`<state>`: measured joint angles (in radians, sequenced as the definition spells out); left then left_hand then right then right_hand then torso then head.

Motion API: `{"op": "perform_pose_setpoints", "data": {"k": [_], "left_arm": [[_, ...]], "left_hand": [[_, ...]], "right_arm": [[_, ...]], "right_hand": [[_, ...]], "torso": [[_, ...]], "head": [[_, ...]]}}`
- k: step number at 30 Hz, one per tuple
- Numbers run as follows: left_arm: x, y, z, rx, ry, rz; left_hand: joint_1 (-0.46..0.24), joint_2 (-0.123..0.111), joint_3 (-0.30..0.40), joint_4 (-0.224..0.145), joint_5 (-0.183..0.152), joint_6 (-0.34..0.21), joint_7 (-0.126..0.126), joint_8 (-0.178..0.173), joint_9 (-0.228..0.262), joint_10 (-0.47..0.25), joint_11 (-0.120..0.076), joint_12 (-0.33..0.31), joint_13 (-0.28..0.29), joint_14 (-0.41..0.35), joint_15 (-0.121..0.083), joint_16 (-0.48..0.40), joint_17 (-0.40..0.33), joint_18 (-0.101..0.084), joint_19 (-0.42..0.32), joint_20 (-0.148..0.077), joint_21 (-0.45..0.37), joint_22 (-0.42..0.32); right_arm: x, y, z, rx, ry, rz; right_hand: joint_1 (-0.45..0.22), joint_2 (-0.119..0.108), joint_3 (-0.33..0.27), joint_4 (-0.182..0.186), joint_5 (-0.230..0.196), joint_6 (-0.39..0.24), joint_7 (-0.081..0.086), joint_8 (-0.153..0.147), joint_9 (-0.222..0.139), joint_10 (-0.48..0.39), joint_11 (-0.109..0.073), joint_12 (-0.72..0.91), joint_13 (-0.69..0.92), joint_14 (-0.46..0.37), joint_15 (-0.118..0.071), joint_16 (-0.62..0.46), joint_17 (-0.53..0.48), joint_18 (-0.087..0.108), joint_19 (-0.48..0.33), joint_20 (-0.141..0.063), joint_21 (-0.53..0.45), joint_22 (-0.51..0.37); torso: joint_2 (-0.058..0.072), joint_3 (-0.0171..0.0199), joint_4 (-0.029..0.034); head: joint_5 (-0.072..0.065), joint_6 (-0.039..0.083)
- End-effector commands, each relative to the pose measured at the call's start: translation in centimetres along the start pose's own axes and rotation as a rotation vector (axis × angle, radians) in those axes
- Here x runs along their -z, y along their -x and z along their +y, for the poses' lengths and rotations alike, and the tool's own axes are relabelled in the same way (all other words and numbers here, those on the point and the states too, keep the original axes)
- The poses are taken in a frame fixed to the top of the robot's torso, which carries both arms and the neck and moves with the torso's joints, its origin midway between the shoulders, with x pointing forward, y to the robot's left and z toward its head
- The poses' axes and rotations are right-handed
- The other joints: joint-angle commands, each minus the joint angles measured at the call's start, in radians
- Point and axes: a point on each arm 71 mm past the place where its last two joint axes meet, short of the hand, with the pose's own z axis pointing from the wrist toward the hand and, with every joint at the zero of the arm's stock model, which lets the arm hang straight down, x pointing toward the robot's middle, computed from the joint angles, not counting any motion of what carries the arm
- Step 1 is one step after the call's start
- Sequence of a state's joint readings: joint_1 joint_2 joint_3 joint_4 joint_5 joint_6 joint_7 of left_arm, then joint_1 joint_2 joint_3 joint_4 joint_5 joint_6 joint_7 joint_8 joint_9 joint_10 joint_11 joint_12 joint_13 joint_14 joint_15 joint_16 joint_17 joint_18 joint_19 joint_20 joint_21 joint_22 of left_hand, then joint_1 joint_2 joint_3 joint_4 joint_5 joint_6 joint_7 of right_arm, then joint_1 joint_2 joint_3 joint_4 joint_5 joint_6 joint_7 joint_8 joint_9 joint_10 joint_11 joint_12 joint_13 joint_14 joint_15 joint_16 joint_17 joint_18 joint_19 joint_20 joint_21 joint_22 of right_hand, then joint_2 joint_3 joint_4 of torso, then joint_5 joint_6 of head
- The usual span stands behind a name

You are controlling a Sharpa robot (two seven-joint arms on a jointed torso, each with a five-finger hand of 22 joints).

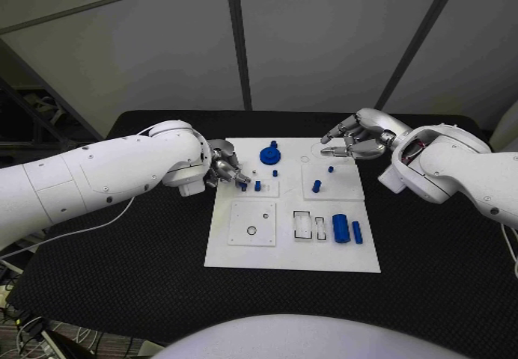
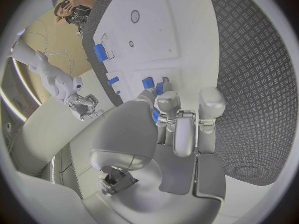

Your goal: Assemble the parts on the task board

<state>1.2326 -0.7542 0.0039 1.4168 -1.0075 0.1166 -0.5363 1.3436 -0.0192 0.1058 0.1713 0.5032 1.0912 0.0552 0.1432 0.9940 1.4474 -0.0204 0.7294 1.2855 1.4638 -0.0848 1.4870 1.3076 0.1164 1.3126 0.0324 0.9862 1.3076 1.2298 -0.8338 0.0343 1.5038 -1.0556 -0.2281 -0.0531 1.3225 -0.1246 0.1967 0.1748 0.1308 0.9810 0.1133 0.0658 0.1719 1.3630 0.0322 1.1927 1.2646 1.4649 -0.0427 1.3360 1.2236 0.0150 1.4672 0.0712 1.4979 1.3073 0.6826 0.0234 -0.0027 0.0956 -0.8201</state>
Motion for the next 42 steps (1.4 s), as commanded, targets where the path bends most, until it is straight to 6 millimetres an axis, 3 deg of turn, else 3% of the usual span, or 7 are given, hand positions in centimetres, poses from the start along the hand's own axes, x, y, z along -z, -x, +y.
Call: {"op": "perform_pose_setpoints", "data": {"k": [1,4,6,8,22,31,42], "left_arm": [[0.2,0.2,-0.3,0.01,-0.017,0.004],[0.3,0.4,-0.4,0.007,-0.018,0.008],[0.4,0.6,-0.4,0.003,-0.018,0.012],[0.4,0.8,-0.5,-0.002,-0.019,0.017],[0.5,2.5,-1.3,-0.044,-0.022,0.185],[-1.1,2.4,-2.0,-0.133,0.02,0.307],[-2.4,2.6,-2.4,-0.221,0.059,0.295]], "left_hand": [[-0.023,-0.011,0.246,-0.228,0.035,-0.004,-0.001,0.007,0.009,0.001,-0.001,0.012,0.004,0.066,0.005,-0.005,0.117,0.003,-0.004,0.0,0.0,0.044],[-0.042,-0.025,0.274,-0.241,0.066,-0.003,-0.002,0.013,0.019,0.002,-0.001,0.019,0.006,0.066,0.004,-0.005,0.117,0.003,-0.004,-0.001,0.001,0.047],[-0.057,-0.037,0.295,-0.252,0.107,-0.002,-0.001,0.018,0.027,0.003,-0.001,0.023,0.007,0.066,0.004,-0.004,0.118,0.003,-0.004,-0.002,0.002,0.05],[-0.063,-0.04,0.302,-0.256,0.115,-0.002,-0.001,0.019,0.03,0.003,-0.002,0.025,0.008,0.066,0.004,-0.004,0.118,0.003,-0.004,-0.002,0.003,0.051],[-0.071,-0.039,0.319,-0.263,0.126,-0.001,-0.002,0.023,0.036,0.006,-0.002,0.039,0.013,0.067,0.003,-0.002,0.121,0.004,-0.006,-0.002,0.001,0.052],[-0.073,-0.035,0.328,-0.267,0.121,-0.005,0.0,0.022,0.039,0.006,-0.001,0.05,0.017,0.066,0.005,-0.001,0.123,0.003,-0.008,-0.002,0.001,0.055],[-0.074,-0.035,0.332,-0.27,0.12,-0.007,0.0,0.022,0.041,0.006,0.0,0.057,0.02,0.067,0.005,0.001,0.126,0.003,-0.008,-0.001,0.005,0.057]], "right_arm": [[0.0,0.0,0.2,0.002,0.01,0.003],[0.0,0.0,0.2,0.002,0.01,0.003],[0.0,0.0,0.2,0.002,0.01,0.003],[0.0,0.0,0.2,0.002,0.011,0.003],[-0.1,-0.1,0.3,0.002,0.012,0.004],[-0.3,-0.2,0.5,0.001,0.015,0.007],[-0.3,-0.3,0.6,0.0,0.019,0.007]], "right_hand": [[-0.002,0.01,-0.001,0.006,0.004,0.006,0.0,0.001,0.001,0.004,-0.002,0.003,0.002,0.032,-0.003,-0.005,0.002,0.008,0.05,-0.006,-0.005,0.177],[-0.003,0.01,-0.001,0.007,0.004,0.006,0.0,0.001,0.002,0.004,-0.002,0.002,0.001,0.032,-0.003,-0.005,0.001,0.008,0.051,-0.006,-0.005,0.177],[-0.003,0.01,-0.001,0.007,0.004,0.006,0.0,0.001,0.002,0.004,-0.002,0.002,0.001,0.032,-0.003,-0.005,0.001,0.008,0.051,-0.006,-0.005,0.177],[-0.003,0.01,-0.001,0.007,0.004,0.006,0.0,0.001,0.002,0.004,-0.002,0.002,0.001,0.032,-0.003,-0.005,0.001,0.008,0.051,-0.006,-0.005,0.177],[-0.003,0.01,-0.001,0.007,0.004,0.006,0.0,0.001,0.002,0.004,-0.002,0.002,0.001,0.032,-0.003,-0.005,0.001,0.008,0.051,-0.006,-0.005,0.177],[-0.003,0.01,-0.001,0.007,0.004,0.006,0.0,0.001,0.002,0.004,-0.002,0.002,0.001,0.032,-0.003,-0.005,0.001,0.008,0.051,-0.006,-0.005,0.177],[-0.004,0.01,-0.001,0.008,0.004,0.006,0.0,0.001,0.002,0.005,-0.002,0.003,0.002,0.033,-0.003,-0.004,0.003,0.008,0.051,-0.006,-0.004,0.178]], "torso": [[0.0,0.0002,0.0002],[0.0,-0.0002,0.0003],[0.0,-0.0003,-0.0002],[0.0,-0.0003,-0.0005],[0.0,0.0002,-0.0008],[0.0,0.0003,-0.0013],[0.0,0.0005,-0.0014]], "head": [[0.001,0.0],[0.001,0.001],[0.002,0.001],[0.002,0.0],[0.005,0.0],[0.009,0.001],[0.011,-0.003]]}}
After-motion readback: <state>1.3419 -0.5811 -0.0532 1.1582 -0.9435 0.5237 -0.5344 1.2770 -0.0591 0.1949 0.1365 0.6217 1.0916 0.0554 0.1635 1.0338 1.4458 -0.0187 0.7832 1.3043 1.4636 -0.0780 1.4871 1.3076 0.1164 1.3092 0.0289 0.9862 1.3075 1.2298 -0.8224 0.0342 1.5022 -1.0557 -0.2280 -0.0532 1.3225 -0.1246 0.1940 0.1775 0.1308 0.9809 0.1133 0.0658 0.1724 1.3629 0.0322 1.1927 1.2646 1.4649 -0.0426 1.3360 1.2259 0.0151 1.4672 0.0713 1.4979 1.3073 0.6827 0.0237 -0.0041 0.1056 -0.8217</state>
